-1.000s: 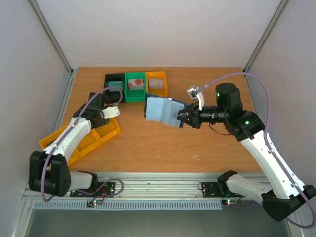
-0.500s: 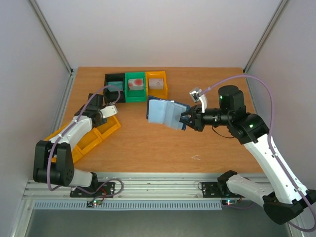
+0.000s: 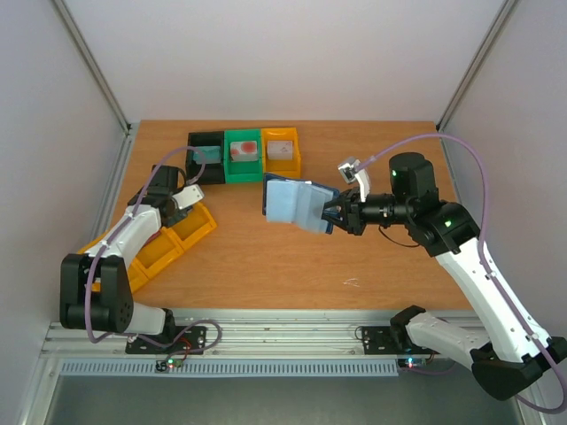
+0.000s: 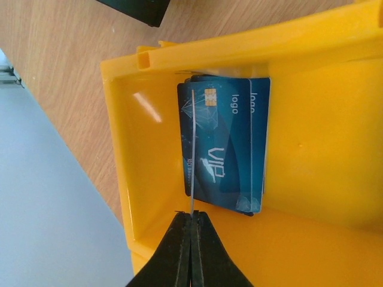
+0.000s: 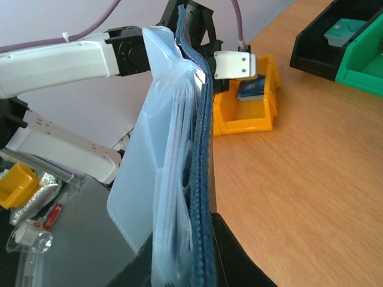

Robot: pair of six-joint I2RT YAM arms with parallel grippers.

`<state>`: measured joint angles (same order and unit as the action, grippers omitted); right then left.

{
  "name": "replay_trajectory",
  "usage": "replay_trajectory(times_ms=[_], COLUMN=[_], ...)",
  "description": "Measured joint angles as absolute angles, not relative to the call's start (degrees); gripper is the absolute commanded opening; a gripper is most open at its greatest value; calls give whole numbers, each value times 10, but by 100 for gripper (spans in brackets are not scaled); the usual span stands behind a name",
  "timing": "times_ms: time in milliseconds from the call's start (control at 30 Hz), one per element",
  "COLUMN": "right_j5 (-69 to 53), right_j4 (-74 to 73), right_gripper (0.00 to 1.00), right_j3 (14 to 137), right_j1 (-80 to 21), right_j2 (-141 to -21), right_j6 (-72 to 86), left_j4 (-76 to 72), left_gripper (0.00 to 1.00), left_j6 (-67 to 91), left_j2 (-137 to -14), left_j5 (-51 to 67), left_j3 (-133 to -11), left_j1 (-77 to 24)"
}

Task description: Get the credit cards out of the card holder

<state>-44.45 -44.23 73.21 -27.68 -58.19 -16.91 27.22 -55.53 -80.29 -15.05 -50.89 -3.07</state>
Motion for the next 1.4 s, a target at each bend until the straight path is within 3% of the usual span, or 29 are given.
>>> replay_trajectory(times_ms=[300, 333, 400, 467, 800, 933, 1167, 1300, 1400], right_j5=[-448, -449, -449, -451, -464, -466, -464, -475, -488], right_j4=[-443, -443, -443, -443, -442, -442, -449, -462, -460], right_gripper=[1, 1, 1, 1, 1, 1, 1, 1, 1], right_j3=[732, 732, 732, 732, 732, 732, 733, 747, 760], right_j1=[-276, -276, -276, -276, -276, -276, -276, -276, -276], right_j2=[-593, -593, -593, -593, -593, -593, -593, -608, -628], right_j6=[-176, -176, -176, -176, -173, -169, -168, -168, -166], left_j4=[195, 188, 173, 158, 104, 168, 351, 411, 439], left_gripper=[1, 8, 37, 52, 60, 67, 83, 93, 93], left_j6=[-560, -562, -568, -580, -605, -587, -493, -441, -402], left_j2=[-828, -830, -832, -835, -834, -816, -720, -593, -491], left_j5=[-159, -158, -157, -159, -160, -137, 10, 184, 347], left_j3=[-474, -469, -458, -444, -434, -457, -611, -656, -645], left_j1=[-28, -28, -28, -27, -27, -26, -26, -25, -25])
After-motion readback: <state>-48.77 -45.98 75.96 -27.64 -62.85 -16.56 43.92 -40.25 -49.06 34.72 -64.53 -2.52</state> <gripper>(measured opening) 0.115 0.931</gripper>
